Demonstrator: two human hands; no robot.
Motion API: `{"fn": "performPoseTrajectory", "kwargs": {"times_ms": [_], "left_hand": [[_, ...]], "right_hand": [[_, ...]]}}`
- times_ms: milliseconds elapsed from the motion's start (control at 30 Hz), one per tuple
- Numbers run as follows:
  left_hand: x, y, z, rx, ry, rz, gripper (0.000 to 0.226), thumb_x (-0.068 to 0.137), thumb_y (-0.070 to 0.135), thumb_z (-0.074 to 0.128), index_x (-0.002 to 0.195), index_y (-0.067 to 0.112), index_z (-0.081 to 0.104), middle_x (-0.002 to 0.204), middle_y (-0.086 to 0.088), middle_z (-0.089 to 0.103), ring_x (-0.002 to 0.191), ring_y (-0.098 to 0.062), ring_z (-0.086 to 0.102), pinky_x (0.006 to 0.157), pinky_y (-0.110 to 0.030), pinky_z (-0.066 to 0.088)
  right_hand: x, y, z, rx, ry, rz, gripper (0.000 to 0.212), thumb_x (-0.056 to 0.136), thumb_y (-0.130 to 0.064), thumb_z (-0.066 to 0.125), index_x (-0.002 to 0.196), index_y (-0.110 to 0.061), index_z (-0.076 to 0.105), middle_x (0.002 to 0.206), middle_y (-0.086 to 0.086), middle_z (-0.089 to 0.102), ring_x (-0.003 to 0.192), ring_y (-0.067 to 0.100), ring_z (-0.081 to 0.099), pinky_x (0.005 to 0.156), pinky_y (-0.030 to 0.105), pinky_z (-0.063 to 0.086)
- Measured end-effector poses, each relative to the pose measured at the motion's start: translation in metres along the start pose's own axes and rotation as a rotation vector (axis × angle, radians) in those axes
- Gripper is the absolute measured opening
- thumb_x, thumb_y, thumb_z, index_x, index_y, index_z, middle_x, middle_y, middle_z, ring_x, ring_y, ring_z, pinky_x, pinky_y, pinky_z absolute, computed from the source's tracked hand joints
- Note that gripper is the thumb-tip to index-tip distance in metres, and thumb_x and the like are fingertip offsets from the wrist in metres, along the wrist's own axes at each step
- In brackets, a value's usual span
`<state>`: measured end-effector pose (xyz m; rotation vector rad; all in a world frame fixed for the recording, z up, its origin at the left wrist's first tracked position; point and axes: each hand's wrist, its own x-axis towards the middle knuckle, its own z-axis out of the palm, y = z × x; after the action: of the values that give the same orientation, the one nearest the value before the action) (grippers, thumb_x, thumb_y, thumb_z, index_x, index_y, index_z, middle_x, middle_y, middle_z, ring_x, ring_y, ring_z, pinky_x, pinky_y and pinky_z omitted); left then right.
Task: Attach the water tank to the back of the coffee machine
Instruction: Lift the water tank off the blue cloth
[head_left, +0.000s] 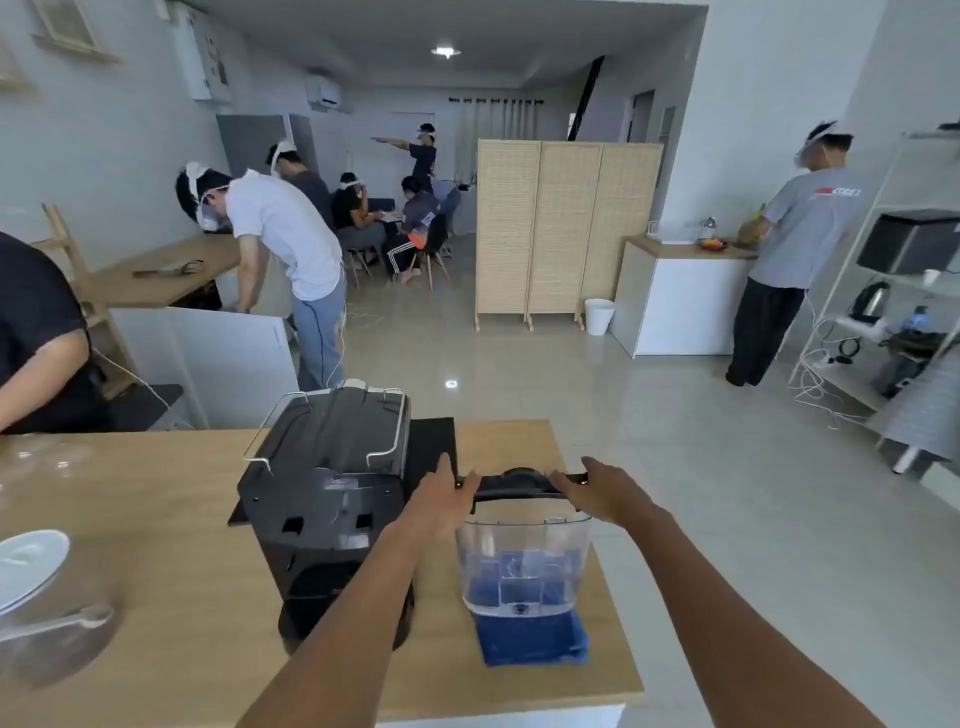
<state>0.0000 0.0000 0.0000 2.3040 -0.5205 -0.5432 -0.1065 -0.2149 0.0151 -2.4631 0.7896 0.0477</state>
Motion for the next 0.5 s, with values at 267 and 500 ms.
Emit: {"fn": "performPoseTrajectory", "kwargs": {"times_ms": [267,500], "left_hand": [[0.01,-0.015,0.013,-0.112,-0.01,-0.091,0.073,0.089,0.074,0.038,0.117,0.013,0.065,0.118,-0.01,0.068,0.105,-0.022,0.062,0.101,-0.04,0.047],[0.002,-0.018,0.017,-0.284,0.044,-0.019,0.064,0.096,0.057,0.052,0.151,0.026,0.04,0.149,0.002,0.052,0.138,-0.022,0.046,0.111,-0.039,0.036]], "right_hand": [[0.003,0.008,0.007,0.217,0.004,0.055,0.076,0.073,-0.078,0.062,0.098,-0.006,0.062,0.092,0.01,0.069,0.075,0.019,0.062,0.061,0.028,0.049],[0.001,0.018,0.018,0.437,0.034,-0.01,0.069,0.073,-0.071,0.069,0.118,-0.02,0.056,0.098,0.004,0.067,0.064,0.013,0.056,0.046,0.021,0.045]]}}
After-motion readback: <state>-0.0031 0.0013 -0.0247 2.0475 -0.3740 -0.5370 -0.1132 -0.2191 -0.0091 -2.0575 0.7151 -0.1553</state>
